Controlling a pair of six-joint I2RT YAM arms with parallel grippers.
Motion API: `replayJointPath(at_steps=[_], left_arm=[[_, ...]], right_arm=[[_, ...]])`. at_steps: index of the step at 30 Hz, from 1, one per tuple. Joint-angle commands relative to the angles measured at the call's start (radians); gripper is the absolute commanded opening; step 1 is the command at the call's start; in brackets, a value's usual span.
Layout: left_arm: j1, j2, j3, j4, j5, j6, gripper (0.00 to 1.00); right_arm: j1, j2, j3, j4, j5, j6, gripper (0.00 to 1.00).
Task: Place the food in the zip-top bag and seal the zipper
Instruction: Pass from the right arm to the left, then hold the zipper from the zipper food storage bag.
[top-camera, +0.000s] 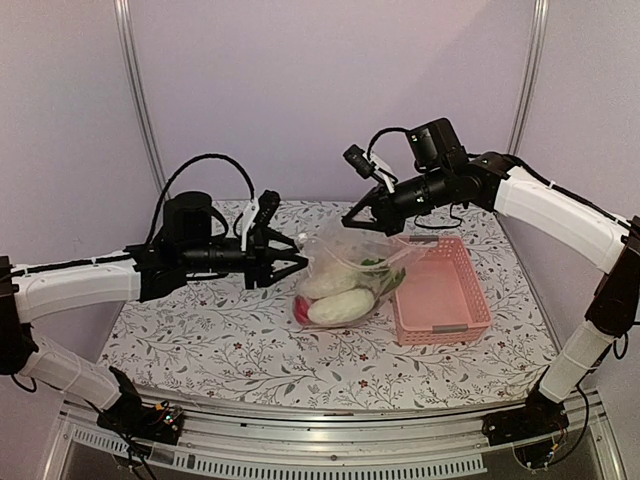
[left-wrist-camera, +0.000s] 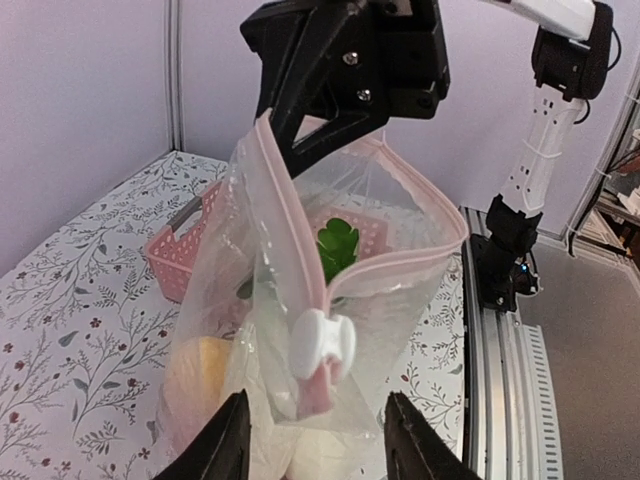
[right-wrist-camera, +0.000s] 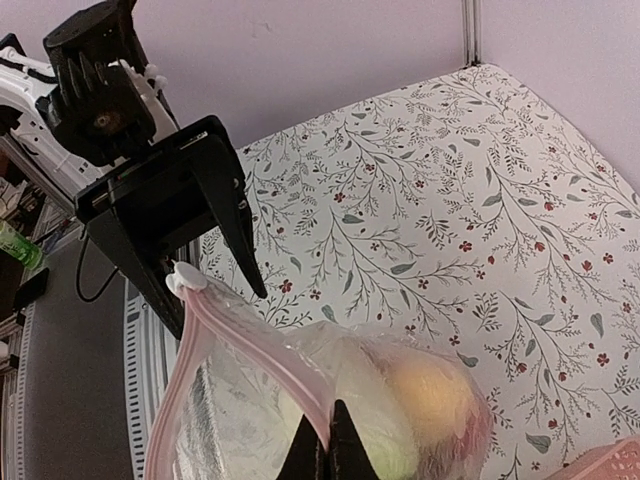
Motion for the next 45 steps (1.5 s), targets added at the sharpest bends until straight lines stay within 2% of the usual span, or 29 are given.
replayJointPath(at_steps=[1,9,12,18,21,23,27,30,35,45], left_arm=[[-0.011,0.064,-0.019,0.21,-0.035,-0.077,0.44],[-0.011,0.114,-0.016,0.278,-0.023,-0.084,0.28],[-0.01,0.104,-0.011,0.262,-0.03,-0.071,0.19],[-0.004,0.064,-0.009,0.21,-0.05,-0.052,0.1],[-0.002,0.041,0.012,0.163,-0.085,-0.035,0.0],[-0.001,0.029,0.044,0.105,-0.094,-0.02,0.0],[0.007,0.024,0.136,-0.081,-0.063,-0.013,0.0],[0.005,0.02,0.192,-0.175,-0.045,-0.02,0.0],[0.005,-0.013,0.234,-0.284,-0.062,-0.011,0.0],[0.003,-0.036,0.273,-0.383,-0.068,0.021,0.0]], right_arm=[[-0.006,-0.001,0.0,0.033,-0.048,0.033,0.0],[-0.023,0.009,0.01,0.043,-0.069,0.054,0.0],[-0.033,0.011,0.006,0.048,-0.074,0.061,0.0],[-0.048,0.023,0.01,0.067,-0.098,0.077,0.0],[-0.048,0.029,0.01,0.068,-0.111,0.077,0.02],[-0.048,0.03,0.011,0.063,-0.111,0.077,0.12],[-0.038,-0.002,0.069,0.029,-0.066,0.059,0.41],[-0.002,-0.031,0.135,-0.01,-0.011,0.007,0.53],[0.074,-0.023,0.179,-0.045,0.034,-0.072,0.55],[0.149,0.078,0.237,-0.045,0.029,-0.119,0.47]])
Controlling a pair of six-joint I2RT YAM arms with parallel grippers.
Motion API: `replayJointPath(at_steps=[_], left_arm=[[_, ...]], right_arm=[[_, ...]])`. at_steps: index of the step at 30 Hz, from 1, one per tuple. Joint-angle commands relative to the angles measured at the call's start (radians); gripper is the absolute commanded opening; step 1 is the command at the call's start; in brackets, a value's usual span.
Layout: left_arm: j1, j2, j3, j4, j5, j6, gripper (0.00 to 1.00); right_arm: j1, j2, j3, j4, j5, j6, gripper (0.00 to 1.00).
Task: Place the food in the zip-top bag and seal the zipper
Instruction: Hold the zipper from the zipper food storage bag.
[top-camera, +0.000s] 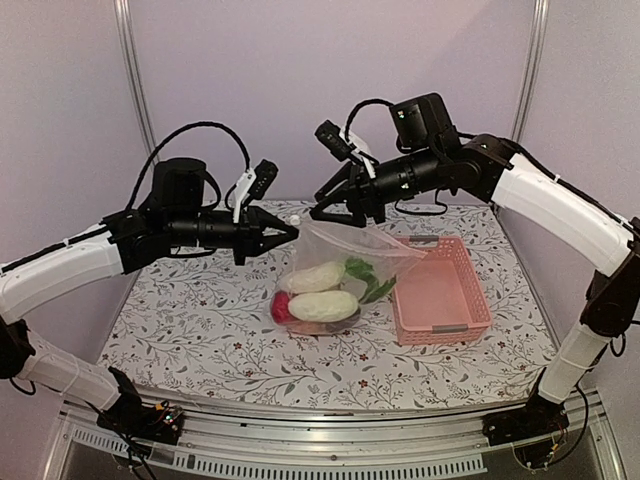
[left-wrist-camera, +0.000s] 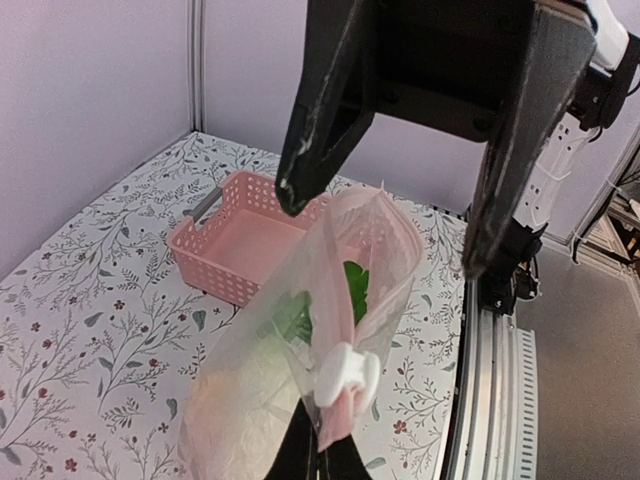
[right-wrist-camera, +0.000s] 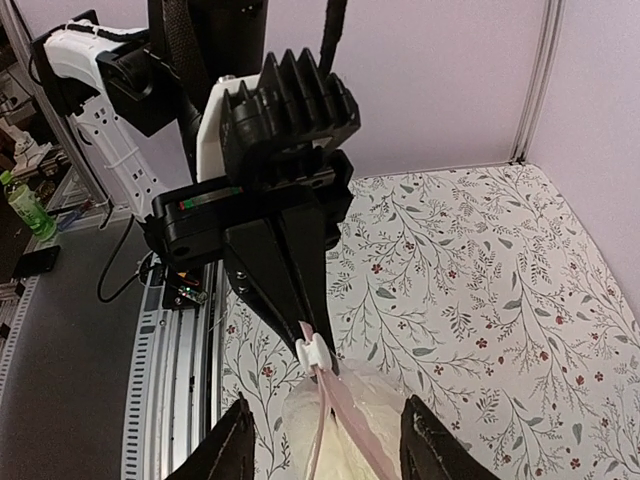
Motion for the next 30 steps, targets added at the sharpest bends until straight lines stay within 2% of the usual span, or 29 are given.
replayJointPath(at_steps=[1,13,30], left_arm=[[0.002,-0.023,0.036,-0.054,-0.004,0.024,0.0],[0.0,-0.017,0.058,-0.081,0.025,0.031,0.0],[-0.002,0.007,0.08,-0.096,0.047,0.054,0.0]], right_arm=[[0.02,0.053,0.048,-0.023,0.004,-0.027,0.47],[0.064,0.097,0.076,-0.031,0.018,-0.038,0.42],[0.087,0.112,0.089,-0.048,0.054,-0.058,0.13]])
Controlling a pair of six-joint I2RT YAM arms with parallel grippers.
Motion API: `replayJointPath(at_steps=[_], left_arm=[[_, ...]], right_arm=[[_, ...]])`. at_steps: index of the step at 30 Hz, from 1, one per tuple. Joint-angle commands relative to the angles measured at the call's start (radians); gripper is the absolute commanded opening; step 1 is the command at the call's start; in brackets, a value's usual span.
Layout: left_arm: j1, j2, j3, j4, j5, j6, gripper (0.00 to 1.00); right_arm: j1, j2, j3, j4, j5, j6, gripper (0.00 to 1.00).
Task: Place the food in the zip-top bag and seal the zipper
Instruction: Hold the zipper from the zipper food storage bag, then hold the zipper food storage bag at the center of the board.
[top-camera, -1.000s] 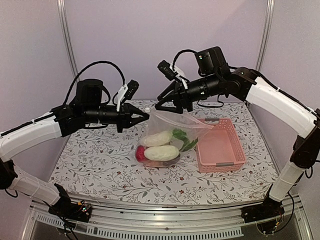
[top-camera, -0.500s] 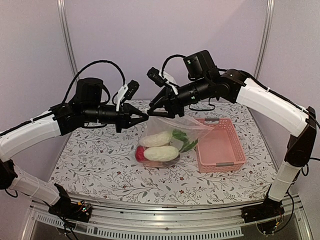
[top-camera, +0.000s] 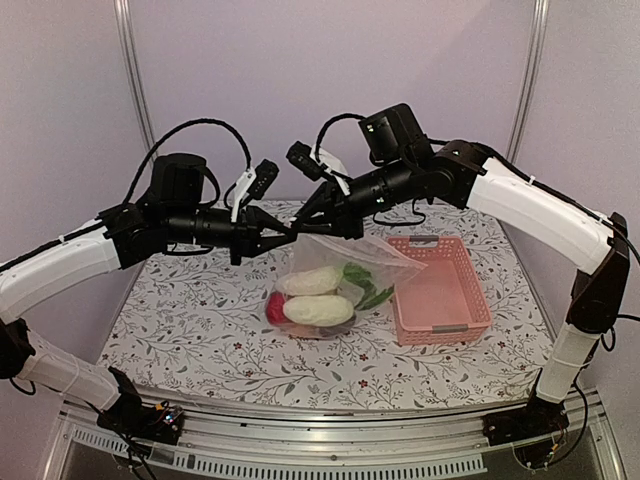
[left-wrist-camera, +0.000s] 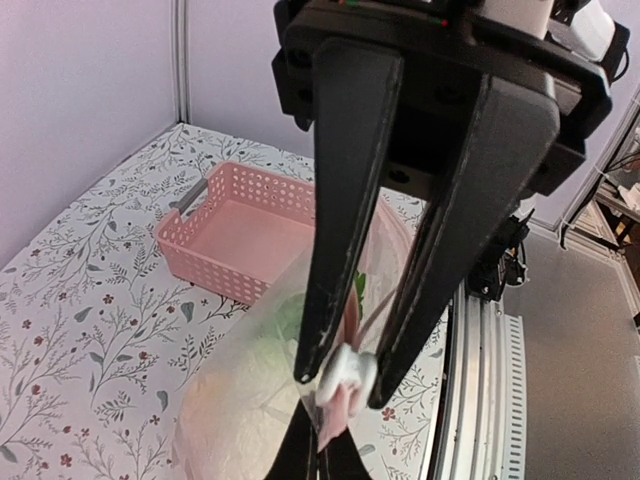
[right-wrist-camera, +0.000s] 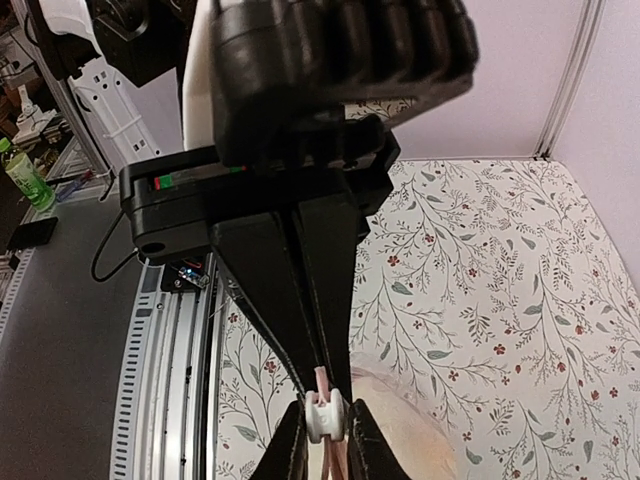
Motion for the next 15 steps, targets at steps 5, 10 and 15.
replayJointPath(at_steps=[5,10,15], left_arm=[[-0.001,0.008,0.037,0.0,0.003,0.028,0.12],[-0.002,0.008,0.04,0.028,-0.002,0.038,0.18],[-0.001,0.03,0.053,0.026,0.019,0.05,0.03]], right_arm=[[0.007,0.011,0.025,-0.021,0.02,-0.006,0.08],[0.007,0.012,0.026,-0.026,0.017,-0.005,0.07],[0.006,0.005,0.022,-0.028,0.024,-0.003,0.07]])
